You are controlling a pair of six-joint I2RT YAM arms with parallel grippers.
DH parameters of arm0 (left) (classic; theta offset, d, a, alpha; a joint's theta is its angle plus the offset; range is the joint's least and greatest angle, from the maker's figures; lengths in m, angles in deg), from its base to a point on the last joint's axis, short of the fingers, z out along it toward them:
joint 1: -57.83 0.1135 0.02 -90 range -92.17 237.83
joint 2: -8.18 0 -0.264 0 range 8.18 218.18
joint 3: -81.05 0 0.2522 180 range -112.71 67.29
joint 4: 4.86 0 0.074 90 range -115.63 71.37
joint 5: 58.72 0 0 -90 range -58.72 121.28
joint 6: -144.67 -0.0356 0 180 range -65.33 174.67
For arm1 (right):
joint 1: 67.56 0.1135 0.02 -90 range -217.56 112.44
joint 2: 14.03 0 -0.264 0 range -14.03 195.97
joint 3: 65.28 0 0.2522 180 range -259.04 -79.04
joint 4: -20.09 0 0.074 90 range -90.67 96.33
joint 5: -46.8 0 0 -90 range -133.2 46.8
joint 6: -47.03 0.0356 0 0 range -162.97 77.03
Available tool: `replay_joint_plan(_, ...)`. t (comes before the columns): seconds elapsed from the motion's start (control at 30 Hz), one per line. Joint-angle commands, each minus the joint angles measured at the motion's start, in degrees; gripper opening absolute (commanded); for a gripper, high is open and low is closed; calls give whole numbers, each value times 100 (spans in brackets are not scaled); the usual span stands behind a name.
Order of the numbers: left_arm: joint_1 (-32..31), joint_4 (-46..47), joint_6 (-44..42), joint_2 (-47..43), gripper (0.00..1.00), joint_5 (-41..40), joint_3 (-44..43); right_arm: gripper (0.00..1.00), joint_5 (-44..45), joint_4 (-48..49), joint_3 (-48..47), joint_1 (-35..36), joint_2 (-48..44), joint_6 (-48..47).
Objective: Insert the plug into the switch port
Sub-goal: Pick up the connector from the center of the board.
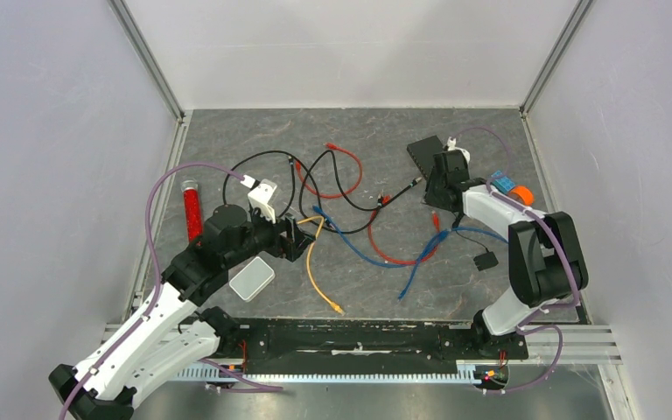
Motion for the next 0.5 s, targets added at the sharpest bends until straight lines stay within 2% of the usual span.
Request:
replay_joint_plan(0.0, 21, 167, -245, 28, 82, 113, -39, 39, 597, 546, -273, 253, 184, 1742)
replay_joint_plan(0.2, 21, 163, -228, 53, 82, 190, -45, 41, 861, 678, -844, 457, 846, 2804)
replay_joint_plan(0.47, 21, 160, -210, -15, 82, 199, -36, 40, 1316, 525, -1487, 538, 1642, 3369)
